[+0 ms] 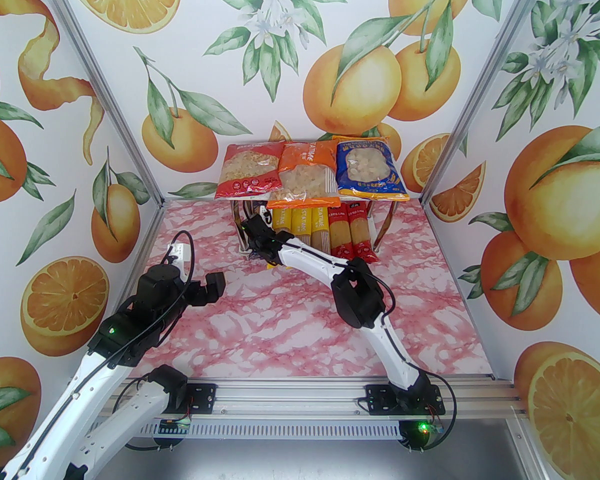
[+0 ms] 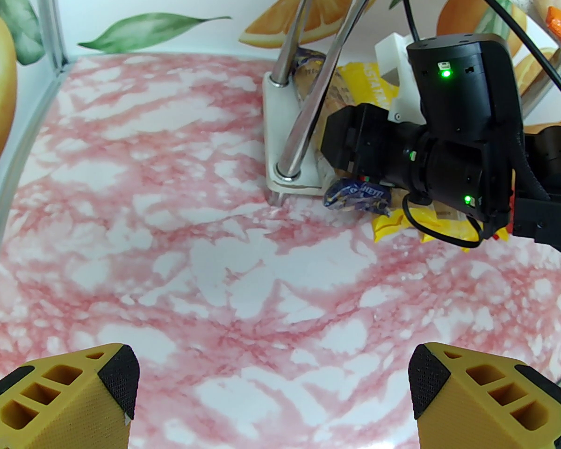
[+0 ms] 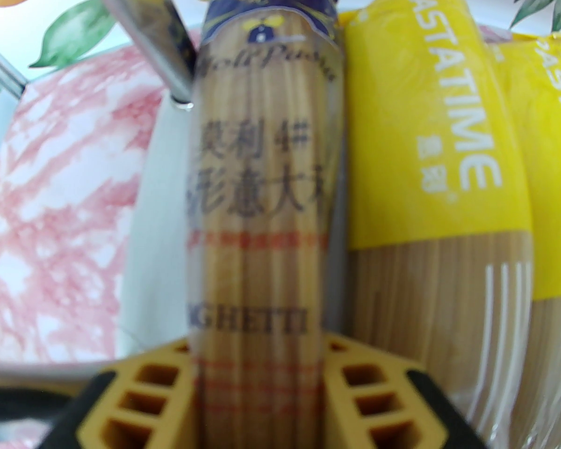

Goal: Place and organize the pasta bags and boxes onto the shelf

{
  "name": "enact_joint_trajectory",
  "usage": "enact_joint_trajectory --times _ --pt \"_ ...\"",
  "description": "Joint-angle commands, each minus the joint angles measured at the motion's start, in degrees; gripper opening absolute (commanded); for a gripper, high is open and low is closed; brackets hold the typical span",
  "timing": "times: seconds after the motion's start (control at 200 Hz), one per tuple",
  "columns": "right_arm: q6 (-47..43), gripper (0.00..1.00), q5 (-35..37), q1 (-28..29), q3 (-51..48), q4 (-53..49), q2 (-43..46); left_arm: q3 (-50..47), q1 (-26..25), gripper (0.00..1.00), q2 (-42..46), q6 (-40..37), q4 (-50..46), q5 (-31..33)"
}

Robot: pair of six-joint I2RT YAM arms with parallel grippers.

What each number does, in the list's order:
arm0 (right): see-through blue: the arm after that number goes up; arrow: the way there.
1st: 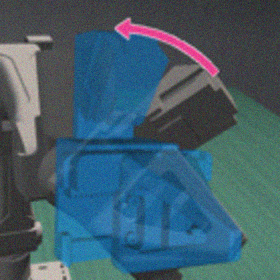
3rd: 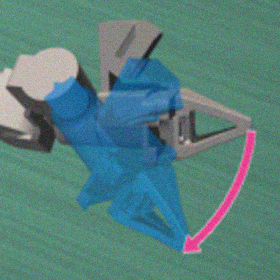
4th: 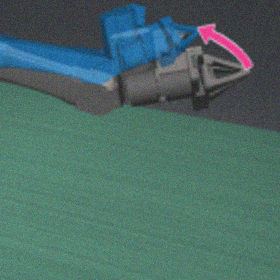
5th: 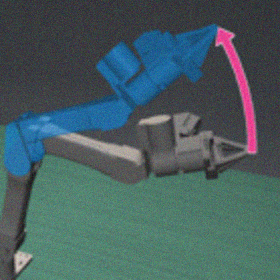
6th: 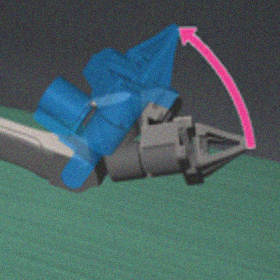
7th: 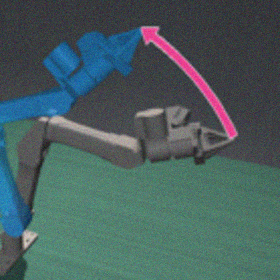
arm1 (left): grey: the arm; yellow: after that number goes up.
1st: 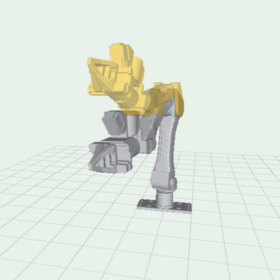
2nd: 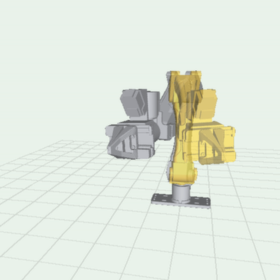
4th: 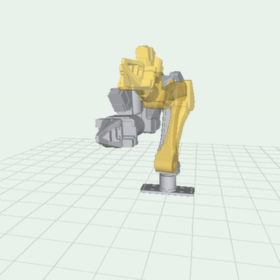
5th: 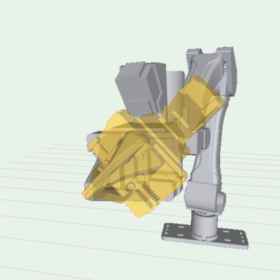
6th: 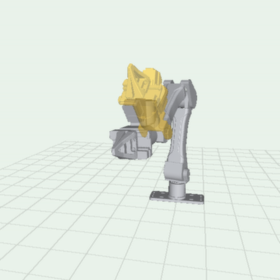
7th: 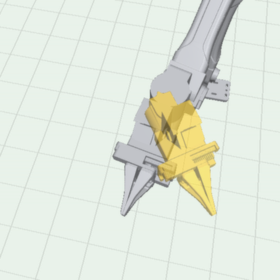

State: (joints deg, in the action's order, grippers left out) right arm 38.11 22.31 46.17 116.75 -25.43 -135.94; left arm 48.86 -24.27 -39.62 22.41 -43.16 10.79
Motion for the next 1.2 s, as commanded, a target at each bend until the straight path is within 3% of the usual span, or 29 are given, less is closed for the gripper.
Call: enact_joint_trajectory --times 0.0,0.355,0.891,1.191 --pt "0.6 0.44 0.0 -0.9 2.3 2.6 -1.2 -0.9 0.5 1.0 0.5 0.5 1.7 -0.7" --pt "-1.3 0.77 -5.7 -0.9 -0.6 7.3 1.8 -1.4 0.9 1.0 0.7 0.6 1.6 -0.7" --pt "-3.4 0.78 -12.4 -0.8 -21.4 22.0 17.8 -2.5 1.2 1.0 -0.2 0.4 3.2 -0.8" --pt "-3.1 0.78 -13.5 -0.8 -42.5 23.6 33.0 -4.2 1.6 1.0 -0.3 1.3 4.7 -1.7"
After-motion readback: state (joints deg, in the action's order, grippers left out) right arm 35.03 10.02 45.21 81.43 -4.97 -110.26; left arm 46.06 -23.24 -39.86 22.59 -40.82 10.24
